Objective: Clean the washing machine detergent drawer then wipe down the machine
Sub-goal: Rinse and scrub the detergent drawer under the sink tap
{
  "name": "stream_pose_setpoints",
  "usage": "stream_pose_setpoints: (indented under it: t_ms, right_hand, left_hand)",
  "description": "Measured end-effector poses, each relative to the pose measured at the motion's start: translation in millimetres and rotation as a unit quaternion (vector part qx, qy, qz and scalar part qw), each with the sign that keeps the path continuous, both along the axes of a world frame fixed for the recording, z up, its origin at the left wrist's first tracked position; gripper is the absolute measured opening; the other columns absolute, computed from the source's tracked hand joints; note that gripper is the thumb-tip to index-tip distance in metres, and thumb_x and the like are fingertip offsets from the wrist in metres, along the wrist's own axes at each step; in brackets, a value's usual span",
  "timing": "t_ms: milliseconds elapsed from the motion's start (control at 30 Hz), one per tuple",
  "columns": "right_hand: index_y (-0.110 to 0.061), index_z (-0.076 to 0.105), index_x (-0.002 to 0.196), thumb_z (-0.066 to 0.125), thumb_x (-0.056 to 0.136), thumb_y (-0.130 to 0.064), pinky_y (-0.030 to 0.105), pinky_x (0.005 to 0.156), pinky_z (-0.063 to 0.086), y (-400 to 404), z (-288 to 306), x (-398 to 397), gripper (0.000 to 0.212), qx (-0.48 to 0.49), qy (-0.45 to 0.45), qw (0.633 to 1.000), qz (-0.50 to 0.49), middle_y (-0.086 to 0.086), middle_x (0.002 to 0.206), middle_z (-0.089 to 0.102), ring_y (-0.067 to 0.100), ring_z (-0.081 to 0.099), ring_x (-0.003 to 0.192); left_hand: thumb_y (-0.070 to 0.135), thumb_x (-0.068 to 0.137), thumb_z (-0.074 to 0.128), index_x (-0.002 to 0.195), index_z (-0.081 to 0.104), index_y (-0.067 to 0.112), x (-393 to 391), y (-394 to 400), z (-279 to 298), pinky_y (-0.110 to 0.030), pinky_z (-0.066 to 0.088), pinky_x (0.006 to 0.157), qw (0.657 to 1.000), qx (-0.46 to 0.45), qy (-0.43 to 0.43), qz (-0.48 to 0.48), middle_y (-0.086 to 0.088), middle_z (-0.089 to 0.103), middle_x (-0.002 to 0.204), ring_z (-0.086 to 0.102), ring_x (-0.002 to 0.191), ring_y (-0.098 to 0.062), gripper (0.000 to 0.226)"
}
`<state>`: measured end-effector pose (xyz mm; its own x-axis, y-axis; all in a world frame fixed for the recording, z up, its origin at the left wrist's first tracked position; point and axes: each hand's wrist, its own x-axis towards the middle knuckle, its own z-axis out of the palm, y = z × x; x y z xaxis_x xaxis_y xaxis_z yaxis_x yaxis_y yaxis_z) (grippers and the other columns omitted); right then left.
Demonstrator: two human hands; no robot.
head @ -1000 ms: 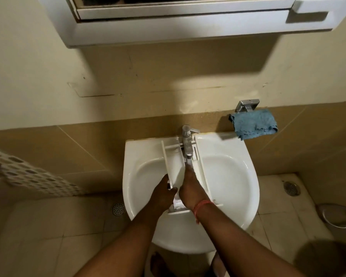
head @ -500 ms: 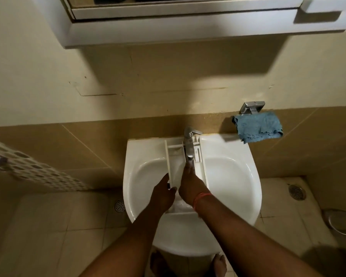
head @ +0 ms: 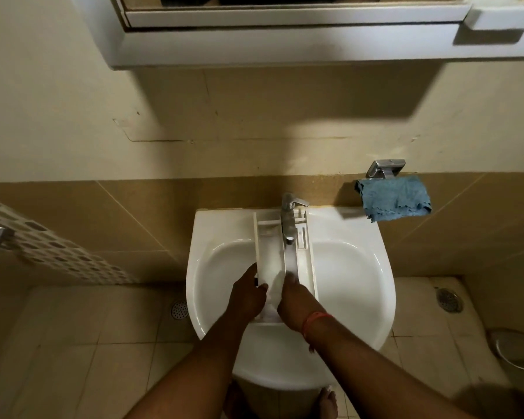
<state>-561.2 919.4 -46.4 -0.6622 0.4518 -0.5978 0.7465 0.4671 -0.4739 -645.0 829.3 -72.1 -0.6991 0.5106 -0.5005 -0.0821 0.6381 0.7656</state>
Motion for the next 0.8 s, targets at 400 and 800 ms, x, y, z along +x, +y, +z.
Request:
stream_pose_setpoints:
  t_ms: [400, 800]
  right_hand:
    - [-0.001, 0.008, 0.153, 0.047, 0.091, 0.002, 0.034, 0.107, 0.038, 9, -8, -5, 0.073, -0.008, -0.014, 0.999, 0.029, 0.022, 0.148, 0.039, 0.032, 0.048, 0.129]
    - [-0.016, 0.043, 0.142, 0.054, 0.097, -0.021, 0.030, 0.096, 0.043, 56, -13, 45, 0.047, -0.026, 0.092, 0.985, -0.141, 0.010, 0.124, 0.058, 0.025, 0.057, 0.110]
  left_hand:
    - [0.006, 0.095, 0.056, 0.149, 0.036, 0.023, 2, 1, -5, -0.031, 0.044, 0.102, 1.000, -0.004, 0.015, 0.013, -0.007, 0.057, 0.137, 0.056, 0.121, -0.024, 0.061]
    - [0.009, 0.094, 0.055, 0.148, 0.039, 0.023, 2, -3, 0, -0.040, 0.051, 0.098, 0.999, -0.019, 0.001, 0.027, -0.006, 0.062, 0.121, 0.061, 0.107, -0.025, 0.057]
